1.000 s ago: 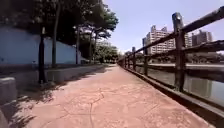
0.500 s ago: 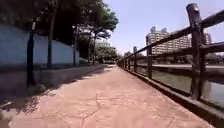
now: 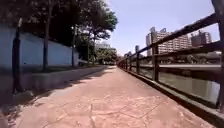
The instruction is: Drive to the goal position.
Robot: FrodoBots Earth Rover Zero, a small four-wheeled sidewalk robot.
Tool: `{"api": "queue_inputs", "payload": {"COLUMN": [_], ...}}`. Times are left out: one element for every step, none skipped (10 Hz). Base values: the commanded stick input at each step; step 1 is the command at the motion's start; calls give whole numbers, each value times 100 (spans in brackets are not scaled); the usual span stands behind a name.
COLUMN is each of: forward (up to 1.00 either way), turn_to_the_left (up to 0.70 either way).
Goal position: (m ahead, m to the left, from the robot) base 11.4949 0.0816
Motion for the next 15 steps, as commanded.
{"api": "queue_inputs", "payload": {"forward": [100,100,100,100,100,100,100,100,100,100,19,0,0,0,0], "turn_to_the_left": [1,1,1,1,1,1,1,1,1,1,0,0,0,0,0]}}
